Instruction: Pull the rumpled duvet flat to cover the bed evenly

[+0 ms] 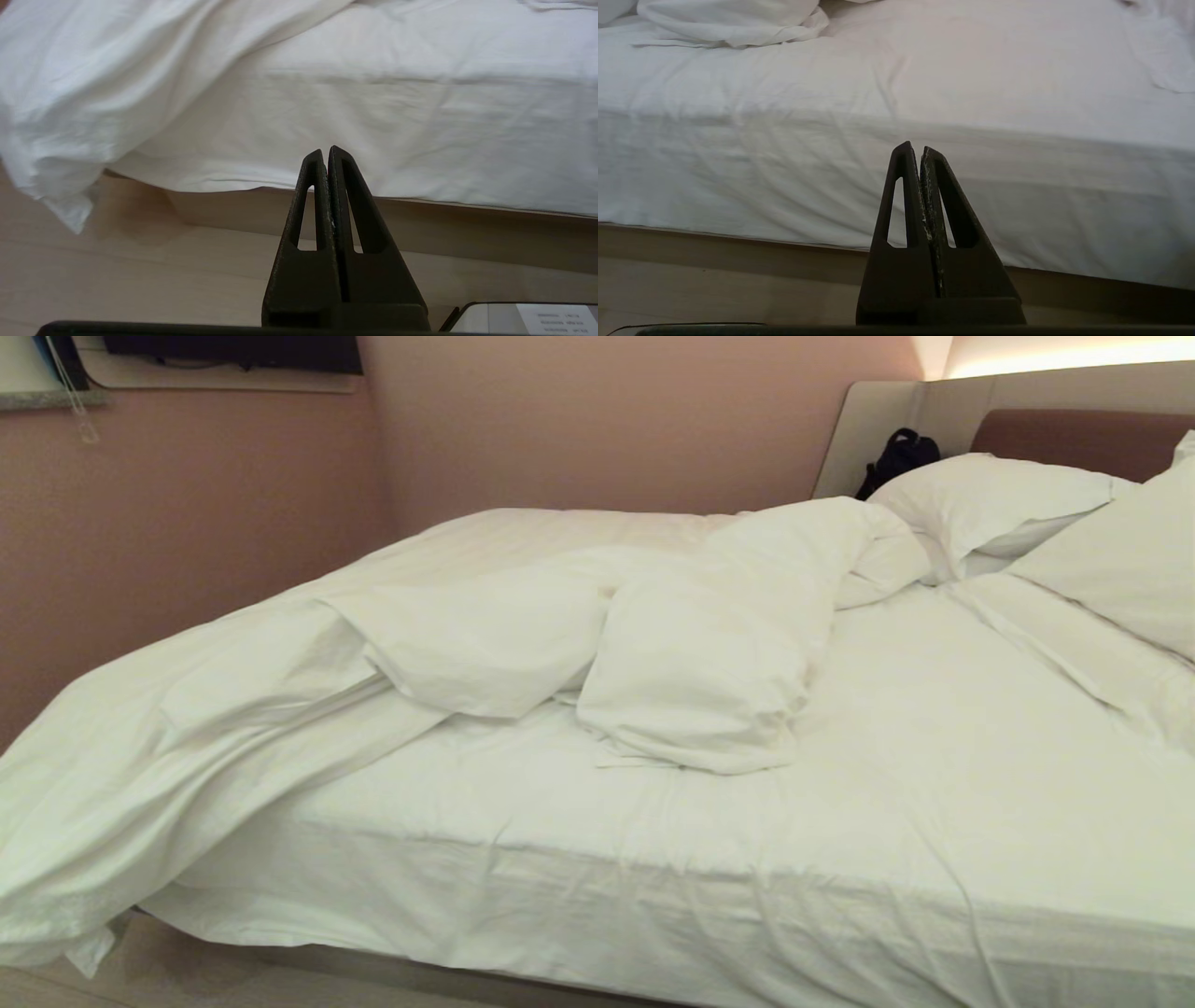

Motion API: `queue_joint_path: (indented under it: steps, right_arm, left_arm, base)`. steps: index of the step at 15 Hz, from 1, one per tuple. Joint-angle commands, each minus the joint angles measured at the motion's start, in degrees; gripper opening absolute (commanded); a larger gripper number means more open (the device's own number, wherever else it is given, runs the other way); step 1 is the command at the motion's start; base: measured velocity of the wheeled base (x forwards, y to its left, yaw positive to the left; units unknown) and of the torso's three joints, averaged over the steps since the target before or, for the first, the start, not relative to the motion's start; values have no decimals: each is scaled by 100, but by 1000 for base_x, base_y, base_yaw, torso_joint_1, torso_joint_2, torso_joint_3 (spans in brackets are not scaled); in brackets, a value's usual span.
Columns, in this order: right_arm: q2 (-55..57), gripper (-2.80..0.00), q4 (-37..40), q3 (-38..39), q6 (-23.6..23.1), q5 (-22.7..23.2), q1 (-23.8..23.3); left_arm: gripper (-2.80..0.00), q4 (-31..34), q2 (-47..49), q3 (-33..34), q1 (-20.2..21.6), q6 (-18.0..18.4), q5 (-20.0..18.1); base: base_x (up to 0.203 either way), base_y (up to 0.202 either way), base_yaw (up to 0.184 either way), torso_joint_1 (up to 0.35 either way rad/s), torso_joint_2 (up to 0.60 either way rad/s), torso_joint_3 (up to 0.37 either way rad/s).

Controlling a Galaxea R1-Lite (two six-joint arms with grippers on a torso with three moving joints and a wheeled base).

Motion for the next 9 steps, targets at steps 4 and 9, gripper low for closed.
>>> queue_joint_path:
  steps: [4,9]
  right_arm:
    - [7,-280,-1,0,2,-1,0]
    - [7,-280,-1,0,2,-1,0]
  left_arm:
    - [-280,3,-2,-5,2,-25,-3]
    - [-280,3,-2,-5,2,-25,-8]
  base:
    - [0,-153,-1,0,3,1]
    - [0,0,0,0,0,0]
